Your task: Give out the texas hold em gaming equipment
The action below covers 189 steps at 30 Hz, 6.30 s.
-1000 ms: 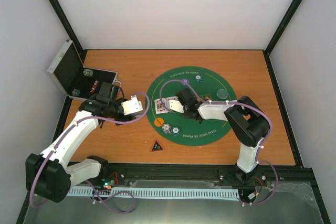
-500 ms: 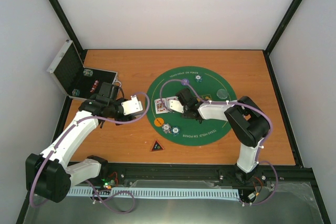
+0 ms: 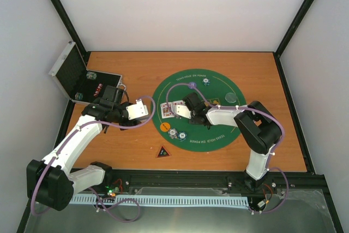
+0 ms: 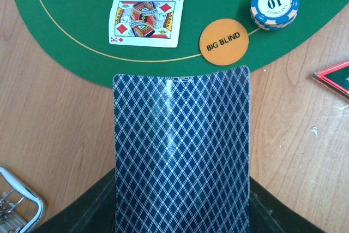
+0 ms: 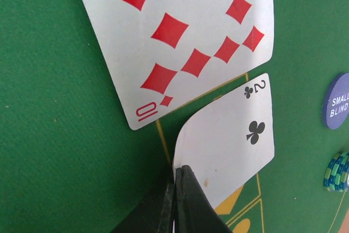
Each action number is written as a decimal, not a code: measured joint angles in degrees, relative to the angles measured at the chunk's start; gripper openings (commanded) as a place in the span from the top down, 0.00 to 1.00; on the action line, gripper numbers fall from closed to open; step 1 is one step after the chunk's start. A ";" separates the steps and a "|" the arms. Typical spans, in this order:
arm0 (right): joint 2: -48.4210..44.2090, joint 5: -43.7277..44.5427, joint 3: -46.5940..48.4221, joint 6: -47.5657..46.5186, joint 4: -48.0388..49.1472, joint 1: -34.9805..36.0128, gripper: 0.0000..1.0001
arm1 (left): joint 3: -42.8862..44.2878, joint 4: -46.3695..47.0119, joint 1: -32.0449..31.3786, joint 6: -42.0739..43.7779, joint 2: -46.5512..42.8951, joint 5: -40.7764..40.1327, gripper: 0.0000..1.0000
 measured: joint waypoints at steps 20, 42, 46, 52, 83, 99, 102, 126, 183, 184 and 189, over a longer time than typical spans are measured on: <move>0.07 -0.26 0.24 -0.74 -0.09 0.00 0.97 | 0.00 0.00 0.00 0.00 0.00 -0.02 0.52; 0.09 0.07 0.70 -0.02 -0.31 0.00 0.80 | 0.00 0.00 0.00 0.02 0.00 -0.24 0.52; -0.07 0.11 0.70 0.28 -0.39 0.00 0.74 | 0.00 0.00 0.00 0.00 0.02 -0.26 0.52; -1.99 -2.14 0.70 1.53 -3.34 0.66 0.56 | 0.00 0.00 0.00 0.00 0.09 -0.26 0.52; -4.81 -50.49 16.44 62.23 6.14 1.57 0.03 | 1.09 -0.20 0.00 0.00 0.92 1.75 0.51; 6.34 -54.80 22.71 61.81 0.87 4.39 0.06 | 1.09 -0.15 0.00 0.02 0.61 2.45 0.52; 7.19 -54.07 23.39 60.98 -0.74 4.39 0.06 | 1.09 -0.22 0.00 0.04 0.48 2.58 0.52; 5.01 -55.10 24.26 56.96 -7.65 2.51 0.49 | 1.09 -0.04 0.00 0.31 0.37 2.49 0.52; -5.14 -51.80 27.02 52.48 -15.58 1.57 0.97 | 1.09 1.29 0.02 0.26 0.37 1.97 0.52; -5.09 -51.89 27.02 52.50 -15.56 1.57 0.97 | 1.09 1.29 0.02 0.26 0.37 1.97 0.52; -4.35 -53.02 26.27 53.33 -14.75 1.57 0.97 | 1.09 1.29 0.02 0.26 0.37 1.97 0.52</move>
